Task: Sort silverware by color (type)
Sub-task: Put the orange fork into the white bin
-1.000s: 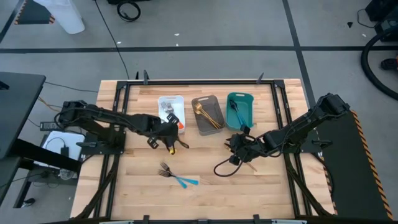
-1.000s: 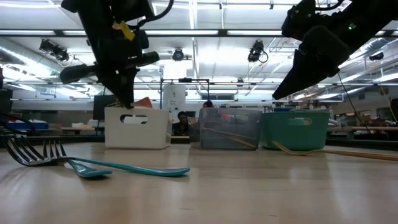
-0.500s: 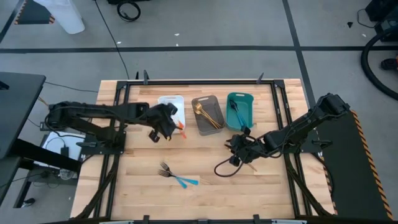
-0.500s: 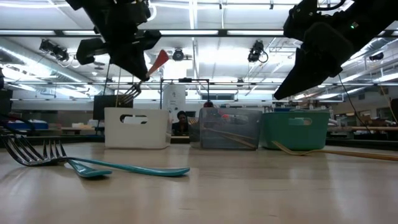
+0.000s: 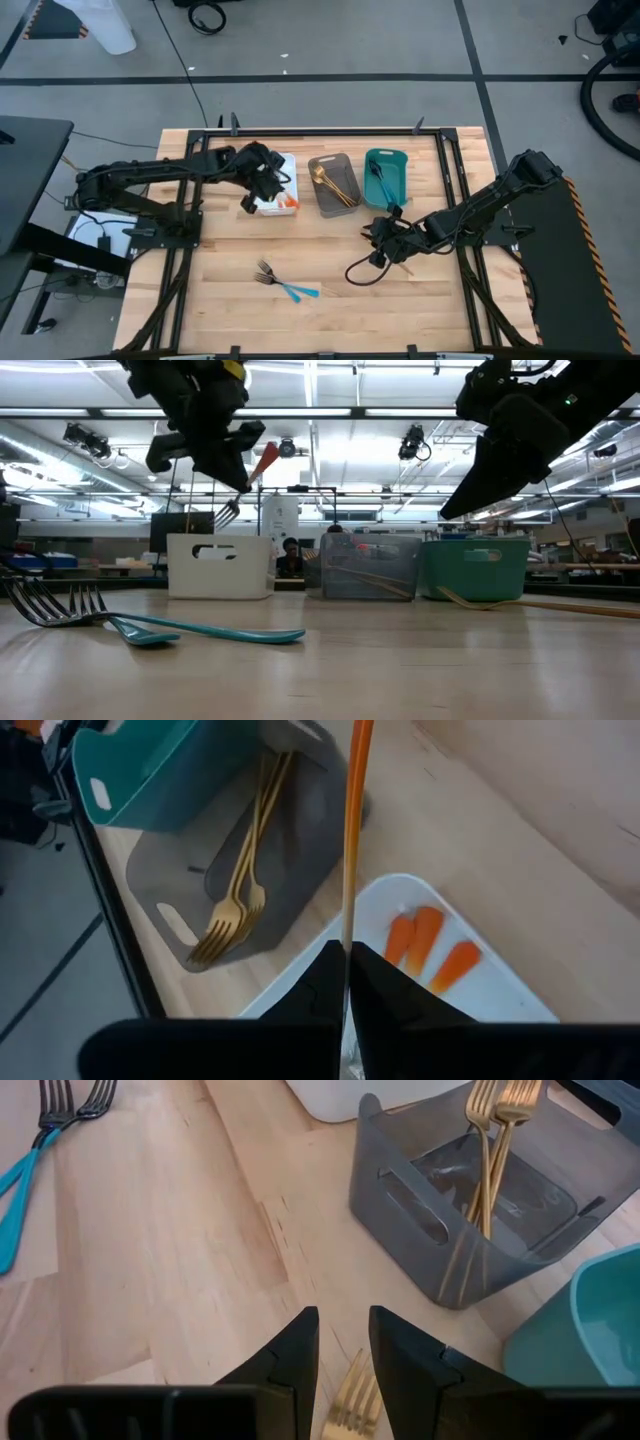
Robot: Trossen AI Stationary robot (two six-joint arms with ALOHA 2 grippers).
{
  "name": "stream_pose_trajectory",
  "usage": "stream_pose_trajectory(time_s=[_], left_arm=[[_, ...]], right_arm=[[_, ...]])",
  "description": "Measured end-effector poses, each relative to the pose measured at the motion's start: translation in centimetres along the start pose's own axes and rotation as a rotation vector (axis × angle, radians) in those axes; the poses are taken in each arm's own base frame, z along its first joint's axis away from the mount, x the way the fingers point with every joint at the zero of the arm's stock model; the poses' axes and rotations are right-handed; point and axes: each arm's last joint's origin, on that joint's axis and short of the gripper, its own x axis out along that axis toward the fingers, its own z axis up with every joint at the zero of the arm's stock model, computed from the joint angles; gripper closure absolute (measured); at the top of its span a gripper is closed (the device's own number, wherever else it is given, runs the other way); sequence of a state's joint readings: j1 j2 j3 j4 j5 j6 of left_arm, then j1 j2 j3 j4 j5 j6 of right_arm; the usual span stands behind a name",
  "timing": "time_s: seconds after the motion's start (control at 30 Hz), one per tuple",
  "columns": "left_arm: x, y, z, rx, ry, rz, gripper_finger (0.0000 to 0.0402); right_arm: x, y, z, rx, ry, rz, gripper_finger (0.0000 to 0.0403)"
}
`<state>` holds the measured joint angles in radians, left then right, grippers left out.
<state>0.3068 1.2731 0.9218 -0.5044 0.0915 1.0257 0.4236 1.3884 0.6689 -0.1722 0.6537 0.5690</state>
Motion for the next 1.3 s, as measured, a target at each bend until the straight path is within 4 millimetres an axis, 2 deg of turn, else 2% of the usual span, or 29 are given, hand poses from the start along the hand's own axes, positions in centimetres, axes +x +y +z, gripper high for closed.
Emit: stream_pose_trajectory(time_s=[0.27, 0.57, 0.87, 1.3], left_arm=[[1.6, 1.4, -2.2, -0.059, -0.027, -0.031, 0.0386], [3.5, 1.7, -4.1, -0.031, 0.032, -0.085, 0.0386], [3.5, 2.2, -5.8, -0.04, 0.07, -0.077, 0.0386], [3.5, 2.0, -6.1, 0.008, 0.155, -0.087, 0.0386]], right_arm=[[0.0, 0.0, 0.0, 0.002, 0.005, 0.005, 0.03], [0.0, 0.1, -0.1, 0.01, 0.012, 0.017, 0.03], [-0.3, 0.4, -0.3, 0.017, 0.015, 0.034, 0.03], [-0.3, 0.5, -0.2, 0.031, 0.007, 0.036, 0.03]])
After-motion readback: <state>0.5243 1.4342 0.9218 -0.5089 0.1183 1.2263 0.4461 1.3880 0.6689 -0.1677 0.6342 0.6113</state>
